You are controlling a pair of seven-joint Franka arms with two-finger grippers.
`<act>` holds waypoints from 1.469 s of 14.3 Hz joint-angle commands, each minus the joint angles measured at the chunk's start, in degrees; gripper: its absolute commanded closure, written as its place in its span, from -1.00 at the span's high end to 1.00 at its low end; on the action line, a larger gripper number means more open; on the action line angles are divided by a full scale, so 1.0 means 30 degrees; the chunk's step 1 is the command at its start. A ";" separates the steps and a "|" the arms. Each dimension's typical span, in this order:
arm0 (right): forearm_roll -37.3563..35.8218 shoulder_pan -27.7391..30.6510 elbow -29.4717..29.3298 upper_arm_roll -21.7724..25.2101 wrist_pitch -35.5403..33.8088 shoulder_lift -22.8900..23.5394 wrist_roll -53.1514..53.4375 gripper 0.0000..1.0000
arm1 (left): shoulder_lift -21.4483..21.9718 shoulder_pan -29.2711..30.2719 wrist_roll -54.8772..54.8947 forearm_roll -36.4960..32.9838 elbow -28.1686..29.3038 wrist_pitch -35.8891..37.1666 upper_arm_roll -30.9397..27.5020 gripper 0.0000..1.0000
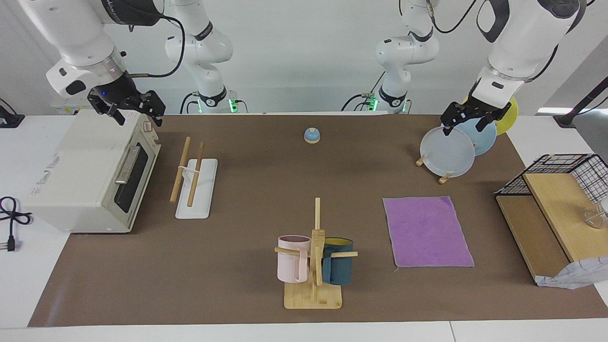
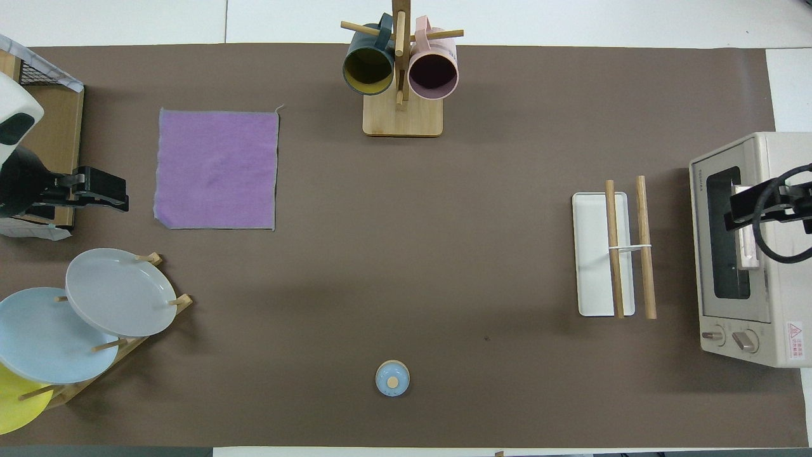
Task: Fold towel and hang on rack
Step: 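Move the left gripper toward the edge of the purple towel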
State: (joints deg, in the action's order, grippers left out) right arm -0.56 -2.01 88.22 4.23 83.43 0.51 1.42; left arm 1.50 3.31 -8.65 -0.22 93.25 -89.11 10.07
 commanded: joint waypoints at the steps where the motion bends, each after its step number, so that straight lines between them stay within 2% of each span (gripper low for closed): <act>1: -0.0018 0.0259 0.0945 -0.0091 0.0578 -0.0551 -0.0620 1.00 | 0.0670 -0.0167 0.0041 -0.0249 0.0850 0.0084 -0.0106 1.00; 4: 0.0011 0.0201 0.0975 -0.0091 0.0840 -0.0551 -0.0620 1.00 | 0.1313 -0.0110 0.0334 -0.0278 0.2106 -0.0468 -0.0106 1.00; 6: 0.0011 0.0230 0.1121 -0.0091 0.1047 -0.0551 -0.0620 1.00 | 0.1724 0.0153 0.0334 -0.0220 0.3743 -0.2862 -0.0164 1.00; 8: 0.0011 0.0230 0.1092 -0.0091 0.1018 -0.0551 -0.0620 1.00 | 0.1319 0.0768 0.0684 0.0042 0.4482 -0.4274 -0.0165 1.00; 11: 0.0011 0.0230 0.1092 -0.0091 0.0931 -0.0551 -0.0591 1.00 | -0.0084 0.1998 0.0862 0.0627 0.5274 -0.6879 -0.0165 1.00; 14: 0.0011 0.0201 0.1092 -0.0091 0.0930 -0.0551 -0.0503 1.00 | -0.2543 0.3051 0.1152 0.0834 0.5276 -0.8698 -0.0165 1.00; 17: 0.0011 0.0259 0.1063 -0.0062 0.0872 -0.0551 -0.0503 1.00 | -0.4654 0.3960 0.1798 0.2032 0.5305 -1.0837 -0.0165 1.00; 19: 0.0011 0.0259 0.1063 -0.0091 0.0871 -0.0551 -0.0503 1.00 | -0.5564 0.4313 0.2412 0.2153 0.5276 -1.1542 -0.0165 1.00; 21: 0.0011 0.0230 0.1063 -0.0091 0.0872 -0.0551 -0.0503 1.00 | -0.6328 0.4549 0.2385 0.3230 0.5130 -1.2129 -0.0164 1.00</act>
State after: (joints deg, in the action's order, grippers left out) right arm -0.56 -1.92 89.64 4.28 85.23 0.34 1.41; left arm -15.94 16.10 -2.74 6.34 109.33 -123.67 9.31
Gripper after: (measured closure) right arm 0.000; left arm 0.000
